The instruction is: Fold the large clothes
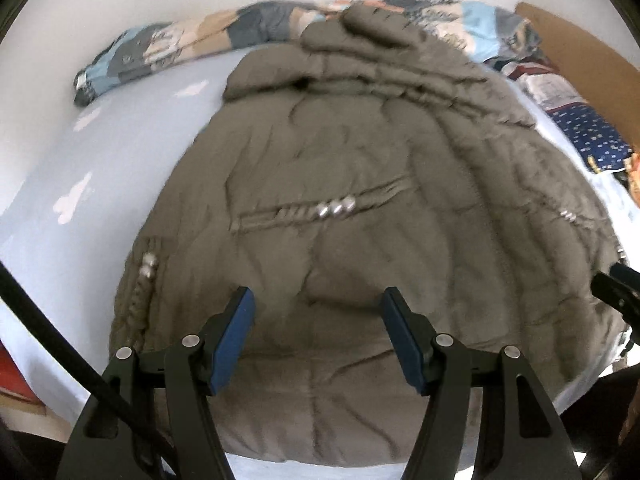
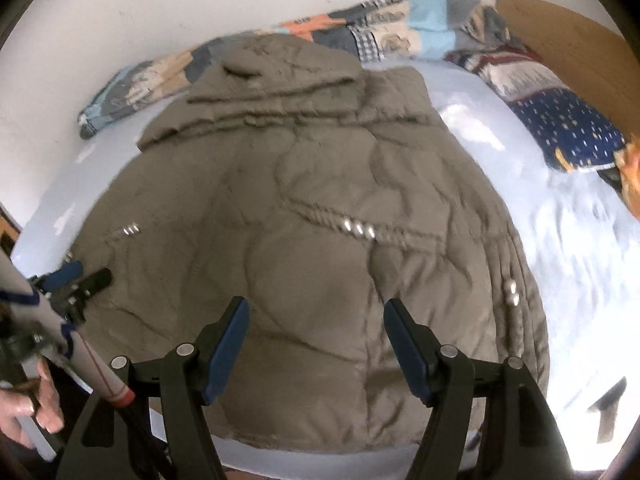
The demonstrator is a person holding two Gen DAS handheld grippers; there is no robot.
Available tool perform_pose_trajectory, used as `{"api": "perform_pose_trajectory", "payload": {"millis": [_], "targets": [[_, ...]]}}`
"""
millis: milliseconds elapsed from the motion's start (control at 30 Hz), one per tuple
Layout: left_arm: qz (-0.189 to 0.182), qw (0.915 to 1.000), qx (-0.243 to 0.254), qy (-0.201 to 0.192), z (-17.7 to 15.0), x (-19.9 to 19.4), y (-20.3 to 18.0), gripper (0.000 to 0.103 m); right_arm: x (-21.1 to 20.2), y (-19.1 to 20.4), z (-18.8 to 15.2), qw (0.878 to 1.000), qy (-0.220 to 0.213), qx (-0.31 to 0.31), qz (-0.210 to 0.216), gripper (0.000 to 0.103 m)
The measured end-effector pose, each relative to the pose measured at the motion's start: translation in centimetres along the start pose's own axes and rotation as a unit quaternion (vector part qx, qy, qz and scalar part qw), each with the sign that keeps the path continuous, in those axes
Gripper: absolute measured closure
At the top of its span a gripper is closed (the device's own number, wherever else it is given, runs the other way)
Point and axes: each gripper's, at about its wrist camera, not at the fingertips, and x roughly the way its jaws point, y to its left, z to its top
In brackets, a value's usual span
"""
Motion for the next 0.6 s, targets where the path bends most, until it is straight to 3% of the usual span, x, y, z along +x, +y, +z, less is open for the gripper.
{"api": "perform_pose_trajectory", "payload": {"millis": [200,367,600], "targets": [[0.017,0.9996,0.021,-0.004,-1.0,1.0,-0.4,0.036,2.9,-0.8,-1.7,0.998,0.052,0.014,-0.016,0.028],[0.026,0.9989,0.037,-0.015,-1.5,0.9,-0.6,0.034,3.4,-0.2,-2.3,0.999,0.049,-0.006,-0.021,0.02],[0.041,0.9977,0.049,-0.02,-1.7,0.9,-0.9,0.031,3.6,0.0,-2.8,0.999,0.048,-0.007,-0.019,0.017]]}}
